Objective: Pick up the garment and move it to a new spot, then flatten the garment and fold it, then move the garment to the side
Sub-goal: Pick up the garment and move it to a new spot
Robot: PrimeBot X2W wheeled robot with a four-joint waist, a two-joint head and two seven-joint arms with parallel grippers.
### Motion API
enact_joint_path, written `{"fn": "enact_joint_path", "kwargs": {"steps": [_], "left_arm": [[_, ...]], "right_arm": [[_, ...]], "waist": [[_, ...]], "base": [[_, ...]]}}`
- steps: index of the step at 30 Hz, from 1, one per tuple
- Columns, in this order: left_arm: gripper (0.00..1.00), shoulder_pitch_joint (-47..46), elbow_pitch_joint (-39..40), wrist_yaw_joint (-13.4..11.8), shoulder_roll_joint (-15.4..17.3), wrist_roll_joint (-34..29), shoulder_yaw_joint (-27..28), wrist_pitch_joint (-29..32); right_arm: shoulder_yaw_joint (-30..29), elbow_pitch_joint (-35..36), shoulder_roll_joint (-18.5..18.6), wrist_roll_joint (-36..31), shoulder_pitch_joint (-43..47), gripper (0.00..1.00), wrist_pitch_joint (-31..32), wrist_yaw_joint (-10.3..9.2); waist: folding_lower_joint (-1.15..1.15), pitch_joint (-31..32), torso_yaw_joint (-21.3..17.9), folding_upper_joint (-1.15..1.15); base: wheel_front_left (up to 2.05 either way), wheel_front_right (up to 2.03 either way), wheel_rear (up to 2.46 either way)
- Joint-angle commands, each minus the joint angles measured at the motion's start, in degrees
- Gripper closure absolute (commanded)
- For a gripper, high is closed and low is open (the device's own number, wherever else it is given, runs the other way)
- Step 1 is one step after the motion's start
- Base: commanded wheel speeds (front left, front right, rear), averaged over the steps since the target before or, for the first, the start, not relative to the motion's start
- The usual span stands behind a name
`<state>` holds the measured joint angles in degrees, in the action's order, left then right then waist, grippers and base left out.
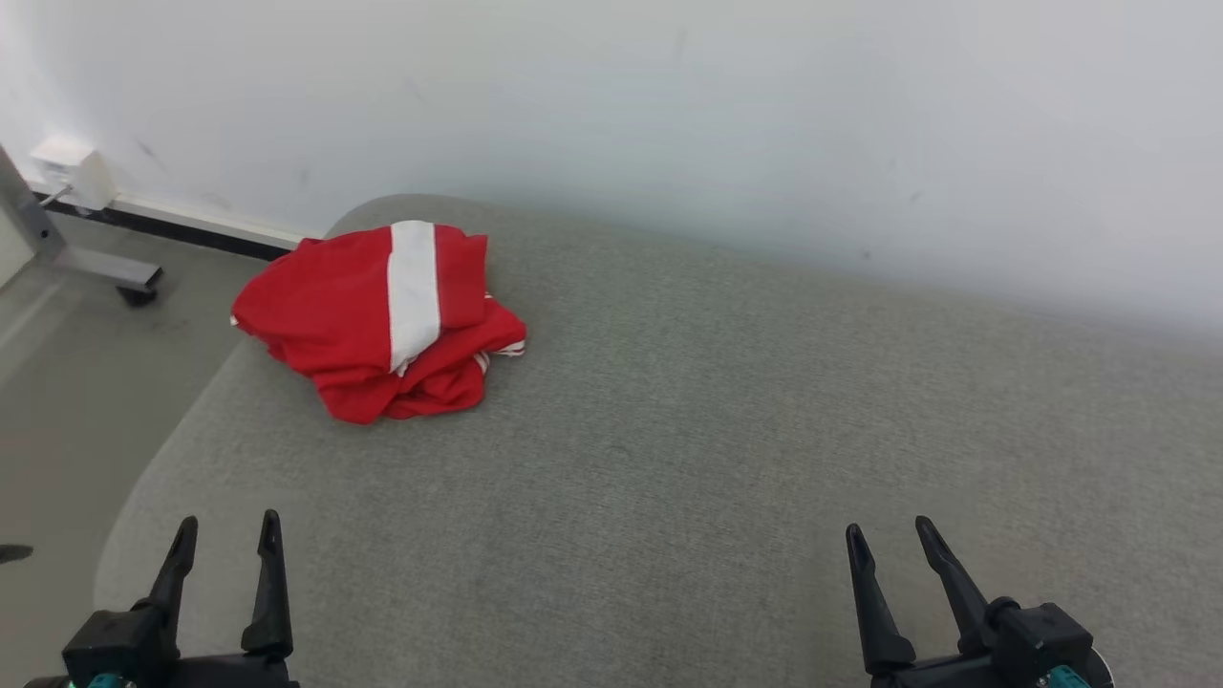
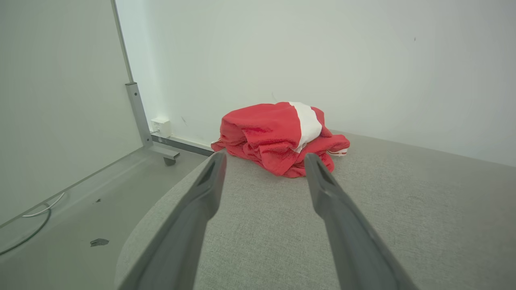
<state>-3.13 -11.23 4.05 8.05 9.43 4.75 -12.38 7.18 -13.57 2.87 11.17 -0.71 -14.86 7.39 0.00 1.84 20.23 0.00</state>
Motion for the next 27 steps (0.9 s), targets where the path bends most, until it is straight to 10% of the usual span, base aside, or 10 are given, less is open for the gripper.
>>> {"fn": "enact_joint_path", "kwargs": {"steps": [1, 27], "left_arm": [[0.0, 0.0, 0.39, -0.04, 0.34, 0.18, 0.17, -0.58], [0.0, -1.29, 1.06, -1.93, 0.29, 3.15, 4.22, -2.84]], "right_arm": [[0.17, 0.03, 0.04, -0.06, -0.35, 0.0, 0.03, 0.19], [0.41, 1.32, 0.67, -1.52, -3.12, 0.0, 0.19, 0.19]], "waist": [[0.0, -0.05, 4.45, 0.0], [0.0, -4.92, 7.68, 0.0]], "base": [[0.0, 0.0, 0.0], [0.0, 0.0, 0.0]]}}
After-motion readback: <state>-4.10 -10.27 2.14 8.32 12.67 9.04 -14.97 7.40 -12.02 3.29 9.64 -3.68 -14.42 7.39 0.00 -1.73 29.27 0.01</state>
